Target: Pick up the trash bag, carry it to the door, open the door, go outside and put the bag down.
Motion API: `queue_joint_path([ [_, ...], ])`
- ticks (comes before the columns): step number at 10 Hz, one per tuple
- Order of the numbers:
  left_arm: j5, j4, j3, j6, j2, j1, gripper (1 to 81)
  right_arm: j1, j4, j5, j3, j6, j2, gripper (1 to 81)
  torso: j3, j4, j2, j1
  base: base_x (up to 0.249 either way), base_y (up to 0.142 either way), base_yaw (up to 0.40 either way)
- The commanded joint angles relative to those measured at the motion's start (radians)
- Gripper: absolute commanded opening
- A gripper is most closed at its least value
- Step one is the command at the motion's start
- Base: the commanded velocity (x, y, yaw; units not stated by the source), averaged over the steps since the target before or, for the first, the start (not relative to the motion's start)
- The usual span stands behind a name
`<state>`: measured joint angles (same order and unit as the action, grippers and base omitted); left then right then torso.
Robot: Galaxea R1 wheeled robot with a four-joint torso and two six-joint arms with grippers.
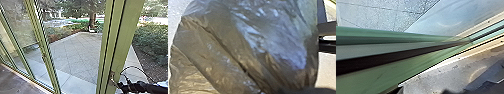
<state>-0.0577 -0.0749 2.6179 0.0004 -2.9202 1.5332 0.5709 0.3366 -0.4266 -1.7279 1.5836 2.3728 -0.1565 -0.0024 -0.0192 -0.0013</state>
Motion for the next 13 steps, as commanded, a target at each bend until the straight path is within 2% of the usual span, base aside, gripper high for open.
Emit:
queue_joint_path([
  [1,-0.067,-0.002,-0.005,0.004,0.010,-0.034,1.0,-0.090,0.005,-0.123,-0.030,0.035,0.047,81.1,0.000,0.000,0.000,0.001,0.084,0.000,0.000],
  [6,-0.067,0.000,-0.005,0.004,0.010,-0.032,1.0,-0.102,0.005,-0.086,-0.021,0.035,0.015,81.1,0.000,0.000,0.000,0.001,0.085,0.000,0.000],
  [10,-0.068,-0.002,-0.005,0.004,0.010,-0.031,1.0,-0.122,0.009,-0.049,0.013,0.027,-0.047,81.1,-0.001,0.000,0.001,0.002,0.041,0.000,0.000],
  [11,-0.068,-0.002,-0.005,0.004,0.010,-0.029,1.0,-0.124,0.015,-0.008,0.022,0.029,-0.073,81.1,-0.002,0.000,0.001,0.003,0.000,0.000,0.000],
  [12,-0.074,-0.002,-0.005,0.004,0.010,-0.029,1.0,-0.136,0.021,0.067,0.012,0.027,-0.096,81.1,-0.002,0.000,0.002,0.004,0.000,0.000,0.000],
  [13,-0.097,-0.002,-0.005,0.007,0.010,-0.029,1.0,-0.157,0.021,0.086,-0.013,0.027,-0.109,81.1,-0.003,0.000,0.003,0.005,0.000,0.000,0.000],
])
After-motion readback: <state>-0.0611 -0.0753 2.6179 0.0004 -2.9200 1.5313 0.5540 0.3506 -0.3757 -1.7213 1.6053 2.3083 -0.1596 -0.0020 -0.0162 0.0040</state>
